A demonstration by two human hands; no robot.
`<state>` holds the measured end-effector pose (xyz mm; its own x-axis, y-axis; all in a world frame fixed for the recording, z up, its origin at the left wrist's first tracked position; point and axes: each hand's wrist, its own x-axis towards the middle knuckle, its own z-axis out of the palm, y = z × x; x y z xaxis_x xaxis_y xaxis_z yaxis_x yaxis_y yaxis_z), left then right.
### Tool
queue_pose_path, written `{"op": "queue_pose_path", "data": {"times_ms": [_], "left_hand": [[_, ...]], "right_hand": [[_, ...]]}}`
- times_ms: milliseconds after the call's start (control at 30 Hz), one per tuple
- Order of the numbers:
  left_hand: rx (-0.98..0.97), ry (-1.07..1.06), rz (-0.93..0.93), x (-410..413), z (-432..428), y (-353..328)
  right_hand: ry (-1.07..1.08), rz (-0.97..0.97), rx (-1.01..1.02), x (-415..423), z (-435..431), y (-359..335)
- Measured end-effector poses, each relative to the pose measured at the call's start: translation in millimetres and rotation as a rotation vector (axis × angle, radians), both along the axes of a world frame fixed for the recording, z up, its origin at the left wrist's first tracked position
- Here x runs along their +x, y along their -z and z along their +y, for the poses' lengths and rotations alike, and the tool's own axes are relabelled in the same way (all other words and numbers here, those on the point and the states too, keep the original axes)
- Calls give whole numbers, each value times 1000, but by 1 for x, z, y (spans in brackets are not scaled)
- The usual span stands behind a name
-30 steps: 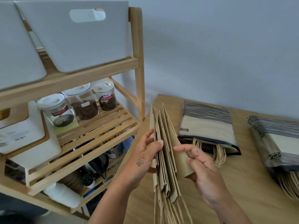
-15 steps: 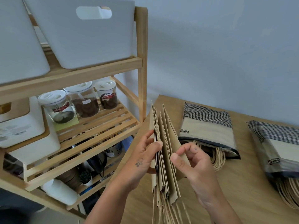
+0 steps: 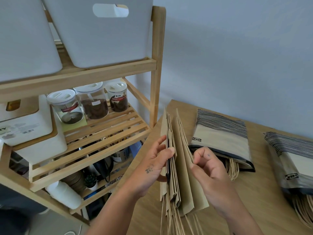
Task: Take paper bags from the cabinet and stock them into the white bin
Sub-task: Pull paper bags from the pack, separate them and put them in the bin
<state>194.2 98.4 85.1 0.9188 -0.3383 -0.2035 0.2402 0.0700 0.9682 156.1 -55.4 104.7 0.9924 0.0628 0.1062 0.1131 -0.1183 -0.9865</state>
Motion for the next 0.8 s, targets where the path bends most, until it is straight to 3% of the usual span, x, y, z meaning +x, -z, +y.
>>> {"op": "queue_pose_path", "data": {"times_ms": [233, 467, 800], "left_hand": [[20, 22, -3, 2, -1, 1], [-6, 6, 10, 2, -1, -1], [-8, -3, 12, 3, -2, -1]], "right_hand": [[1, -5, 53, 0, 3, -1], [61, -50, -46, -2, 7, -2], [43, -15, -29, -2, 4, -1]]}}
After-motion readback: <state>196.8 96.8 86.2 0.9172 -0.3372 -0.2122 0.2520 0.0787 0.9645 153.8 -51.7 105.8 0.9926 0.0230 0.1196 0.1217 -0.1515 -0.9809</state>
